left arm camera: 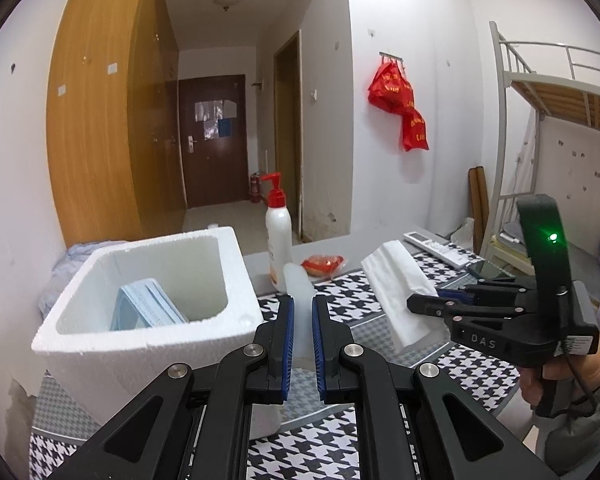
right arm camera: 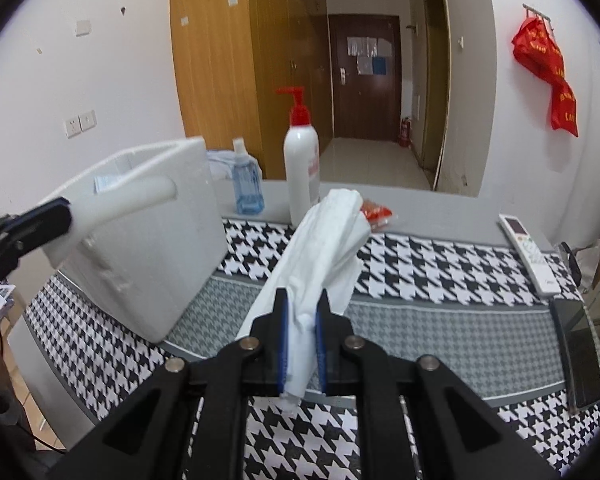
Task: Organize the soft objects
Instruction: 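Carry the foam tube and tissue over the white foam box with both tools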
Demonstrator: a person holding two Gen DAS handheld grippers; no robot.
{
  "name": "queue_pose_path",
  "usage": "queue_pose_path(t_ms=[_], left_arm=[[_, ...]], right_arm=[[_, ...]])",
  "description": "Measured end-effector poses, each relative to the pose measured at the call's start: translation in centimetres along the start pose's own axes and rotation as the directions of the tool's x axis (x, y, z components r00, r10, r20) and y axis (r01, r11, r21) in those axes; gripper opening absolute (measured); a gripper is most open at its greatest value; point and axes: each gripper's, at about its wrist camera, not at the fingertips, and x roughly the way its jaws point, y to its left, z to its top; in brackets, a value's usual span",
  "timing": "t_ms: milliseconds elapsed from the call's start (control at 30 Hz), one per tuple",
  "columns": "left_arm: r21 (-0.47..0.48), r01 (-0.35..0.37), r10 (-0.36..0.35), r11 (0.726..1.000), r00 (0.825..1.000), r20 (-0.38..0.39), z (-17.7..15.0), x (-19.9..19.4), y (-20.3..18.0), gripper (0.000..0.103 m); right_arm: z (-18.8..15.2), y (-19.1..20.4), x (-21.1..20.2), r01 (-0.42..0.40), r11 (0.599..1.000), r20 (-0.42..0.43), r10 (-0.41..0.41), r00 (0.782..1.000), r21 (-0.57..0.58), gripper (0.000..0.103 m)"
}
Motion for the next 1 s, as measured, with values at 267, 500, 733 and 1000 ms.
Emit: queue_pose_path(t_ms=[267,500,733,1000], left_arm=[[-0.002,-0.016,0.016,1.0,0.999,0.027,0.7,0.0,0.6,0.01],[-0.002,-0.015,0.015,1.0,0.999,0.046,1.6,-0.5,0.5,0.01],[-0.007,-0.03,0.03,1.0,0.996,0.078,2.4,-1.2,0.8,0.01],[-0.014,-0.059,0.06,0.998,0.993,0.105,3.2,-1.9,1.6,0.01]], right_arm=[[1.5,0.3,-1.3,-0.024,1.0,0.047,0.025,0.999,-0.019,0.015],[2.8,0.9,-2.7,-0.1,0.995,0.081,0.101,0.992,-0.013,0.015],[3.9,1.6,-3.6,-0.144,0.989,0.11,0.147,0.983,-0.033,0.015],[4.8,2.6,-4.1,-0.178,0.982,0.141,0.185,0.973,-0.056,0.015]])
